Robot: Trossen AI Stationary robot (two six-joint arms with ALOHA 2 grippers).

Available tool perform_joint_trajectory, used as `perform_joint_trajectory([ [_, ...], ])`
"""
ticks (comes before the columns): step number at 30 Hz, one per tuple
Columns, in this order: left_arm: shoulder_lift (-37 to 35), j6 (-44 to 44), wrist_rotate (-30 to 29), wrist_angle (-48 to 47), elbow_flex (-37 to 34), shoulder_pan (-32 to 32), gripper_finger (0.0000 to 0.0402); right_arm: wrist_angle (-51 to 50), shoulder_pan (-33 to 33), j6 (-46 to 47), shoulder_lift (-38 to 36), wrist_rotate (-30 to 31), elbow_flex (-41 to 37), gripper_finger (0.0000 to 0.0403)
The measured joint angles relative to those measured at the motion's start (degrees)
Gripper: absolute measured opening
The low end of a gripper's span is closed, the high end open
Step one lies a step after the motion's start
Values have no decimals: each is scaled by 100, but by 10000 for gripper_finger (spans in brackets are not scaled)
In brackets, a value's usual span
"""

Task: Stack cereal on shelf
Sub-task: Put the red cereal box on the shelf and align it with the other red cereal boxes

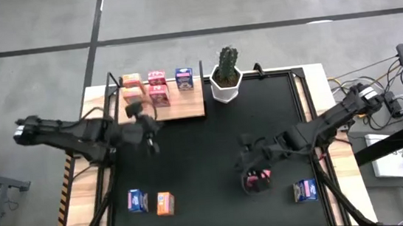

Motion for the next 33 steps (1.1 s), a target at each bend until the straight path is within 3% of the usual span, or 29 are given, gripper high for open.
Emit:
perform_joint_trajectory([
  [4,214,15,-685,458,-5,-820,0,-4,458,200,0,386,-124,61],
  [9,477,66,-838,835,-7,-1337,0,4,918,735,-26,791,-461,61],
  [17,776,-61,-887,888,-7,-1397,0,149,1509,1439,-76,1628,-865,61],
  [24,1014,-238,-885,944,-7,-1397,0,194,1598,2148,-76,2145,-875,65],
  [28,1112,-264,-884,954,-7,-1397,0,-26,1630,2384,-83,2192,-875,92],
  [33,1156,-263,-882,965,-7,-1397,0,-472,1637,2826,-87,2162,-879,160],
])
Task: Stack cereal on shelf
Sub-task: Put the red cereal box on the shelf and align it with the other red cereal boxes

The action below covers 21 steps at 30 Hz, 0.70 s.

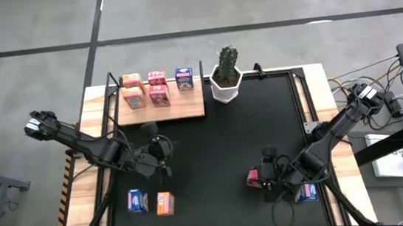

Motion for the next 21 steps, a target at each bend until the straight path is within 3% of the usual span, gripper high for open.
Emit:
perform_joint_trajectory([
  [7,5,-10,1,-1,0,0,0,-642,0,663,-4,-173,-5,275],
  [11,5,-4,2,-1,0,0,0,-634,19,795,27,-436,-7,316],
  [16,5,1,2,-1,0,0,0,-681,35,1008,100,-409,-68,334],
  [21,5,1,4,-1,0,0,0,-672,35,1110,131,-409,-229,311],
])
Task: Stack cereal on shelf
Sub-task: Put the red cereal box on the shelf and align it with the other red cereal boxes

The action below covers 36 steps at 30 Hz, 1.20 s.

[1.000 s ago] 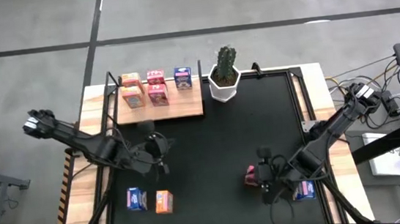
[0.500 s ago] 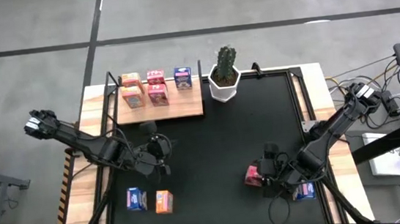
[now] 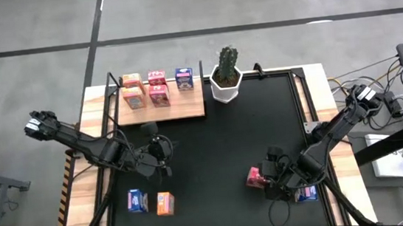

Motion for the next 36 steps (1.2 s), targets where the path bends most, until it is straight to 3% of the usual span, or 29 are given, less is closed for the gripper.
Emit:
perform_joint_trajectory([
  [8,0,1,0,2,0,0,0,76,-2,-48,0,4,-61,217],
  [14,0,180,0,1,0,0,0,588,-22,-427,0,75,-61,175],
  [19,0,685,0,37,-12,0,0,1243,-241,-1122,0,161,-61,161],
  [27,-215,1789,7,877,-419,4,0,1648,-1011,-2453,0,98,258,160],
  [36,-952,2470,-4,1277,-651,4,0,1707,-2141,-3963,85,-447,1052,160],
])
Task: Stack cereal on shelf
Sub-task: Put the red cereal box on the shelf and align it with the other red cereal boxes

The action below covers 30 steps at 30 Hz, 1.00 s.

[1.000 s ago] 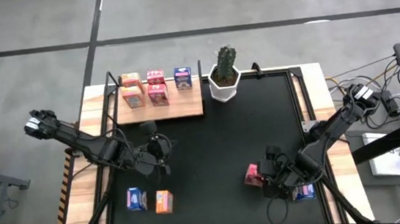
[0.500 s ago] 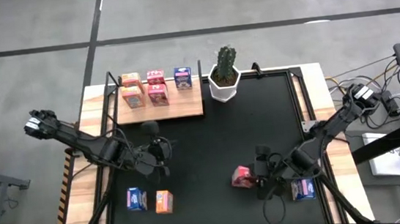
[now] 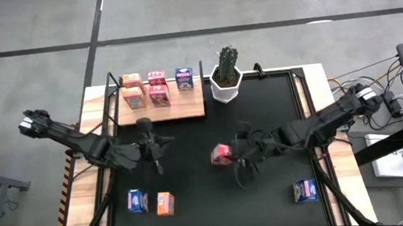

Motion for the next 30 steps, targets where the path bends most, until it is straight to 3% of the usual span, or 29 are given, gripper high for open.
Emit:
perform_joint_trajectory([
  [4,-480,285,-36,469,-329,0,0,392,-480,-680,160,-420,201,160],
  [12,-1455,978,-964,2029,-1329,4,0,726,-1501,-1592,752,-1577,979,160],
  [16,-1819,1524,-955,2574,-1561,2,0,703,-1883,-2081,1337,-1961,1708,160],
  [24,-2266,1654,-953,2572,-1641,-2,0,-142,-2513,-3004,2768,-2088,3651,160],
  [30,-2379,1911,-951,2573,-1615,-2,0,-847,-2993,-3244,3779,-2823,5088,160],
])
